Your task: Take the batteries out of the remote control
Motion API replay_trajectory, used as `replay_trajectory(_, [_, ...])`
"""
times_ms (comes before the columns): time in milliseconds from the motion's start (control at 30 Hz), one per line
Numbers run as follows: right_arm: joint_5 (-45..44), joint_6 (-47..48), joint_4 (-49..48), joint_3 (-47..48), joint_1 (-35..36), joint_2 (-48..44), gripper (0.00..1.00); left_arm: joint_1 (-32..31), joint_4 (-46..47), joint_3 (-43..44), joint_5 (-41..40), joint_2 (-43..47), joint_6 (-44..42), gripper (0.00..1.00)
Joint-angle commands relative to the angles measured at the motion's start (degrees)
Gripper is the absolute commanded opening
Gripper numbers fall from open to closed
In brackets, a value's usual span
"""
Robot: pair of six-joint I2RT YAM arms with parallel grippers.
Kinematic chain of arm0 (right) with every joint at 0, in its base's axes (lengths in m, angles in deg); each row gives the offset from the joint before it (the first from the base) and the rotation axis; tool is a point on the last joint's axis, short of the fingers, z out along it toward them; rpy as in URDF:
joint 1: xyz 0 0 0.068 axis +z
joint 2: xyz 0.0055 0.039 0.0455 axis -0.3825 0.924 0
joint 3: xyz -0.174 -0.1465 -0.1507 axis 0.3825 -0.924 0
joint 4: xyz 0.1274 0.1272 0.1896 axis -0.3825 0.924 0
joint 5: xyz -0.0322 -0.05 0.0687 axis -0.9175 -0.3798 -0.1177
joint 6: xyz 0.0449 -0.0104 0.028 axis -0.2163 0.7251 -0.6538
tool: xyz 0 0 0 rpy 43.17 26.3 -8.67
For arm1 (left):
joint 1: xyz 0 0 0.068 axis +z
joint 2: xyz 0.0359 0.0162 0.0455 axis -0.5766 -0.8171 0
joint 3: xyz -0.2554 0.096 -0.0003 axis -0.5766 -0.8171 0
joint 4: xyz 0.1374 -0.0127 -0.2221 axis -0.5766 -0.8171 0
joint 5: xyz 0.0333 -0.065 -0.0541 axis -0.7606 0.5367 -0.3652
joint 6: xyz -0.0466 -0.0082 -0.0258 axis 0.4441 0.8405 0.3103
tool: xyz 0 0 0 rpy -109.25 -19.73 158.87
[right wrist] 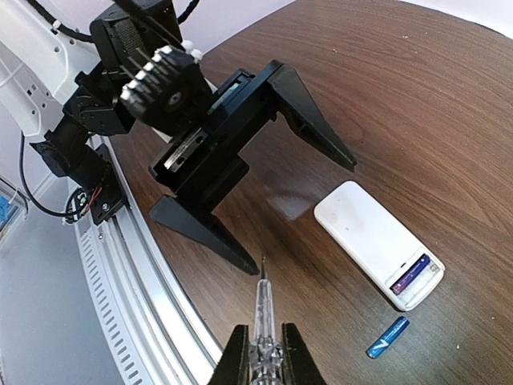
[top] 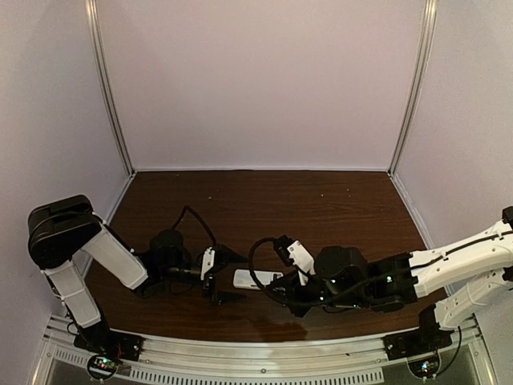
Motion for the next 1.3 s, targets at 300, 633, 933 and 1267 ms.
replay_trajectory(300, [-7.6, 0.4, 4.4, -2.1, -0.2, -3.0, 0.0, 4.2, 3.5, 2.0, -5.5, -7.8, 4.1, 0.98])
replay_trajectory(633, [-10.4, -0.7, 4.9, -3.9, -0.9, -4.7, 0.0, 6.2, 10.4, 0.0, -0.6, -11.0, 3.2, 0.97])
replay_trajectory(933, [-10.6, -1.2, 2.8, -7.3, -1.0, -7.5, 0.0, 6.3, -11.8, 10.4, 5.4, -13.3, -7.0, 0.97])
replay_trajectory(1267, [-10.6, -1.0, 3.5, -8.1, -1.6, -8.8, 0.0, 7.1, -27.5, 21.6, 7.5, -18.6, -12.7, 0.97])
